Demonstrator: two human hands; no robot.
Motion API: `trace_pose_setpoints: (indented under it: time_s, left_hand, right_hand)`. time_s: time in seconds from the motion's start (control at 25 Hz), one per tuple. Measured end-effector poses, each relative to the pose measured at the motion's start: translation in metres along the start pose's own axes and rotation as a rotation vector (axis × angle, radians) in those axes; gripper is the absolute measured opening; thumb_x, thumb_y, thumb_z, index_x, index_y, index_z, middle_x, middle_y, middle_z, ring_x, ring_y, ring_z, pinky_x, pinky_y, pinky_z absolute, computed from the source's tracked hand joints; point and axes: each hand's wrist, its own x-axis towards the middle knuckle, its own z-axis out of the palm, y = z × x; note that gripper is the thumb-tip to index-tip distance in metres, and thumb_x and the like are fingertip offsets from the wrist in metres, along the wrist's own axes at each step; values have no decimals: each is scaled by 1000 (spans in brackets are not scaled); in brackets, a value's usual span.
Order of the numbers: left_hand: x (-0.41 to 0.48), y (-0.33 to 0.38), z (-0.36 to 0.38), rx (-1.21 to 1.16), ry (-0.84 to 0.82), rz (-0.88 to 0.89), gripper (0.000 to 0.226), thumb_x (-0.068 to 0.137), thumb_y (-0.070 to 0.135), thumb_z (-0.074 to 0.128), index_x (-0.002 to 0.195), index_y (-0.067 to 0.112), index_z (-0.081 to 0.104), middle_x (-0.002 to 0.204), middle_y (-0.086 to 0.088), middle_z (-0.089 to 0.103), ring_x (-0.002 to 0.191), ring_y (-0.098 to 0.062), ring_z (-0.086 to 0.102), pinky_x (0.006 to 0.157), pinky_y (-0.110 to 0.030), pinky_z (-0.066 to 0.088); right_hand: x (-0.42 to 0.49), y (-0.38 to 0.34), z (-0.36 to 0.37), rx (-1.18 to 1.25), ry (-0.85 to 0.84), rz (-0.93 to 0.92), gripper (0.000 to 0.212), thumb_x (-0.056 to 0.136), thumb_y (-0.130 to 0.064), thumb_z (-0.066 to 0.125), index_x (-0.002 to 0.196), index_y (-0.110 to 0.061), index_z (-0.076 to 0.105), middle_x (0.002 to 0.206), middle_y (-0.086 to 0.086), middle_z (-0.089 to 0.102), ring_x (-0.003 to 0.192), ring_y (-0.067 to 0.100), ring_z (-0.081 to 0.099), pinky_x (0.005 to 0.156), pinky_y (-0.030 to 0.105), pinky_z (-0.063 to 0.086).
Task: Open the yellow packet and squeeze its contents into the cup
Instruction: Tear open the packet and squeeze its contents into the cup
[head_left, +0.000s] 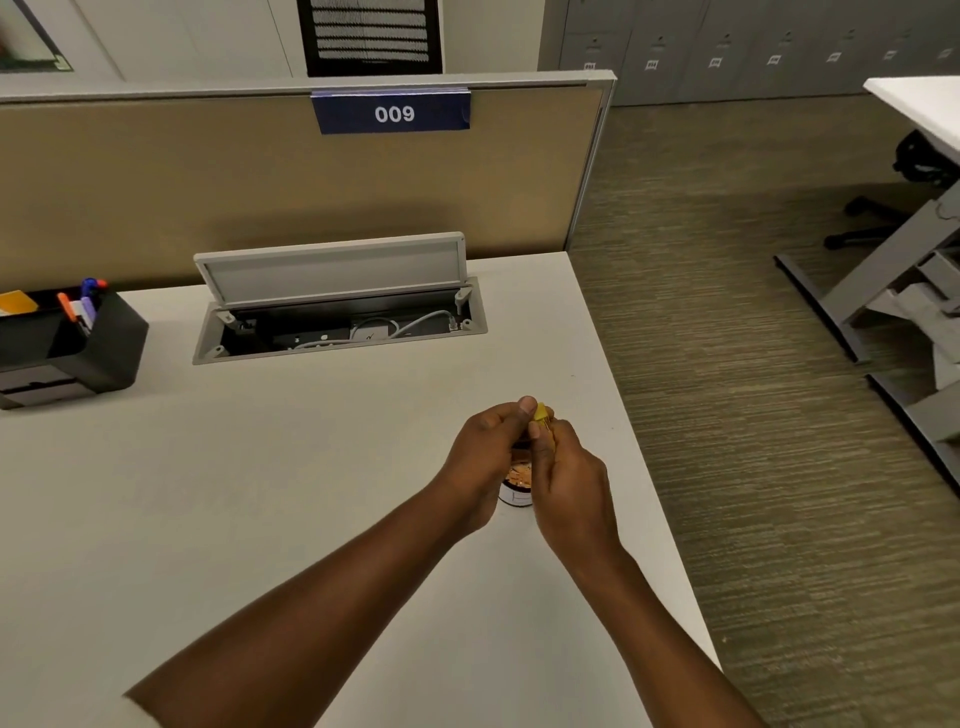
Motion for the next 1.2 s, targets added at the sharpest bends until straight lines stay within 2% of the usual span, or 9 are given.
trace_pose_setpoints:
  time_s: [0.12,0.24,0.28,0.36,0.44,0.72,0.88,1.08,1.2]
  left_hand:
    - [-1,-1,-1,-48,-6,3,38,101,35,52,105,5,74,104,-18,76,94,-27,71,85,-36,56]
    - [-1,-5,-2,-30,-28,11,45,102,36,50,107,-4,69,99,-30,69,86,-40,60,81,-45,50]
    - [0,-6,-2,-22,-25,13,45,101,37,51,106,-4,69,95,-27,70,84,-38,61,78,-41,51]
    - [1,-5,-1,-15,6,9,41,100,37,53,101,2,73,93,-15,75,85,-28,69,75,-33,54]
    - [3,-5,2,-3,53,-4,37,99,39,55,94,10,77,89,-8,78,86,-21,74,77,-31,55]
    - [6,-1,-2,-113,18,-14,37,100,38,53,104,9,75,104,-10,78,93,-21,73,85,-34,57]
    - [5,-1,1,-90,11,-11,34,98,38,56,102,11,76,102,-8,79,93,-18,75,84,-31,58]
    - [7,0,1,-66,84,-4,37,97,41,58,105,9,75,103,-16,75,91,-24,70,92,-40,56]
    - [8,0,0,-36,122,0,38,94,41,62,106,7,75,94,-12,75,86,-22,70,83,-34,57]
  right_hand:
    - [0,-4,2,267,-124,168,44,104,-47,35,125,-22,65,101,-9,74,94,3,69,79,20,56]
    - [-2,-6,6,498,-218,416,58,93,-67,36,112,-22,66,71,-19,65,63,-2,58,56,15,44]
    - [-4,-6,7,486,-215,412,59,93,-67,36,114,-21,66,72,-19,65,63,-3,58,56,15,44]
    - [-5,-5,8,324,-145,280,50,102,-53,35,127,-21,64,98,-14,71,86,0,67,75,17,53]
    - [-3,-9,5,188,-80,169,46,104,-45,33,127,-20,64,107,-7,72,99,6,69,83,12,52]
    - [-5,-2,-2,419,-226,331,49,93,-63,37,111,-30,67,67,-25,66,59,-6,59,55,11,42]
    - [-3,-2,-8,514,-254,327,33,97,-61,39,86,-44,66,59,-13,53,52,4,43,49,21,35]
    - [-1,7,-10,582,-280,409,37,106,-37,36,83,-32,65,67,-4,58,51,3,46,49,20,36]
    - [1,14,-17,579,-290,393,31,106,-24,34,96,-15,62,73,6,54,55,11,46,53,29,36]
